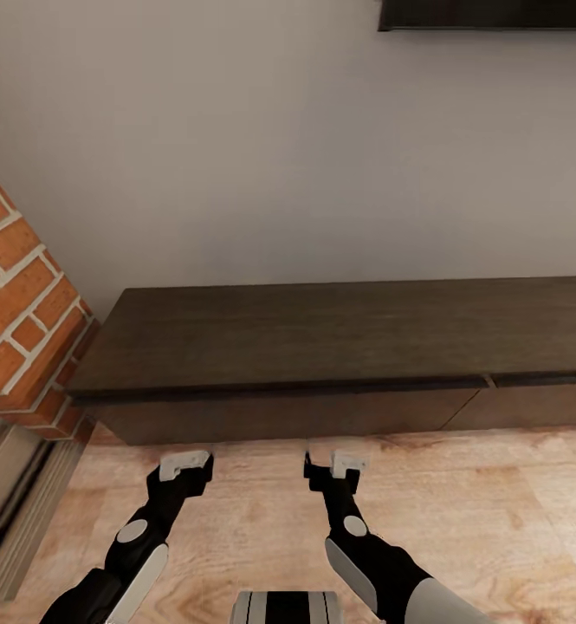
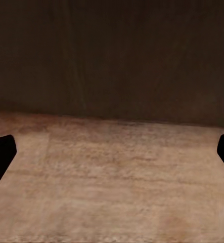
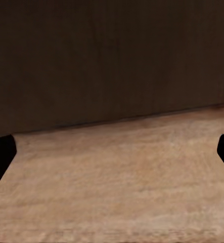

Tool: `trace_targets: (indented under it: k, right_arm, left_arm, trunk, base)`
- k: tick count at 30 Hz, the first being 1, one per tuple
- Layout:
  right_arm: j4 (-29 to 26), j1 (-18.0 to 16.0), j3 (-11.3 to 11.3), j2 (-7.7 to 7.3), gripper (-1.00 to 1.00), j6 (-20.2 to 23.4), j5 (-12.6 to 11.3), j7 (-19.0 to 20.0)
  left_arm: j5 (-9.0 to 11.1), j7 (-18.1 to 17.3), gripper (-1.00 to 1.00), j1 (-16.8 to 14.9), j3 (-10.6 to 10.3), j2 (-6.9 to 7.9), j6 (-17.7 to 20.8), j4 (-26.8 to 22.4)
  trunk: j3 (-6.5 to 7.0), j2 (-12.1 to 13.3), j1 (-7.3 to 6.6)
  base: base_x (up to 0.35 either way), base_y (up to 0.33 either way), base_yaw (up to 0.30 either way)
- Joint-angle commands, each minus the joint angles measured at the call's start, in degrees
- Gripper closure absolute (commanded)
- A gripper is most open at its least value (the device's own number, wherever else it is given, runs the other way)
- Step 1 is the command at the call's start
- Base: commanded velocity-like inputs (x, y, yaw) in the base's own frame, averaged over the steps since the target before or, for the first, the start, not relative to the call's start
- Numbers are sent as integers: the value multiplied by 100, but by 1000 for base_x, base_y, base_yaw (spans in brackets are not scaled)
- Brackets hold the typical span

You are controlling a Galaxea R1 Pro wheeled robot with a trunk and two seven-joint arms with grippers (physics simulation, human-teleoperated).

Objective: Place each of the two pumpkins and all three candles from the living room inside a cabinet in the living room (use any cabinet), then make sure every cabinet is closed, and position the cauldron so it is next to a table in the living room.

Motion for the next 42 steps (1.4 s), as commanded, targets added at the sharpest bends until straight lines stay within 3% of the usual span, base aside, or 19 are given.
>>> trace_targets:
  k: [1, 6, 9, 13, 14, 17, 22, 26, 28, 30, 31, 35, 42]
  right_arm:
    - [-3, -8, 42, -4, -100, 27, -63, -36]
    - [-143, -8, 14, -17, -100, 723, -104, -49]
    - [-717, -8, -32, -40, -100, 1361, -115, -54]
    - [-1548, -8, -291, -50, -100, 2177, -121, -93]
    - [-1842, -8, -476, -52, -100, 2588, -122, -145]
    - [-2115, -8, -714, -54, -100, 3117, -121, -213]
    - [-2209, -8, -800, -55, -100, 3341, -128, -238]
    - [-2231, -8, -826, -55, -100, 3633, -137, -239]
    - [-2235, -8, -829, -55, -100, 3745, -167, -238]
    - [-2231, -8, -839, -55, -100, 3942, -382, -232]
    - [-2217, -8, -842, -55, -100, 4103, -622, -231]
    - [-2225, -8, -842, -55, -100, 4480, -1114, -230]
    - [-2225, -8, -835, -46, -100, 4650, -1288, -238]
  left_arm:
    - [42, 51, -100, -5, -17, 6, 74, -33]
    - [51, 60, -100, -20, 137, -26, 788, -125]
    - [56, 56, -100, -51, 263, -63, 1368, -137]
    - [106, 55, -100, -69, 378, -84, 1929, -263]
    - [217, 56, -100, -72, 427, -85, 2123, -361]
    - [526, 63, -100, -74, 502, -80, 2324, -504]
    - [753, 98, -100, -74, 691, -78, 2636, -729]
    - [811, 93, -100, -84, 1110, -93, 3434, -891]
    - [845, 91, -100, -92, 1238, -94, 3655, -903]
    - [891, 95, -100, -98, 1305, -95, 3922, -901]
    - [910, 101, -100, -104, 1323, -95, 4061, -897]
    - [935, 106, -100, -109, 1338, -102, 4227, -880]
    - [947, 107, -100, -110, 1343, -104, 4279, -860]
  trunk:
    - [-4, -2, -5]
    - [-4, -2, -5]
    - [-4, -2, -5]
    - [-4, -2, -5]
    - [-4, -2, -5]
    - [-4, -2, -5]
    - [-4, -2, -5]
    - [40, 1, -10]
    - [85, 3, -15]
    - [129, 6, -20]
    - [151, 7, -23]
    - [240, 13, -33]
    - [395, 22, -51]
  base:
    - [-335, 0, 0]
    - [-326, 0, 0]
    - [-248, 0, 0]
    - [-171, 0, 0]
    - [-71, 0, 0]
    - [-31, 0, 0]
    - [-7, 0, 0]
    - [-1, 0, 0]
    - [0, 0, 0]
    - [0, 0, 0]
    - [0, 0, 0]
    - [0, 0, 0]
    - [0, 0, 0]
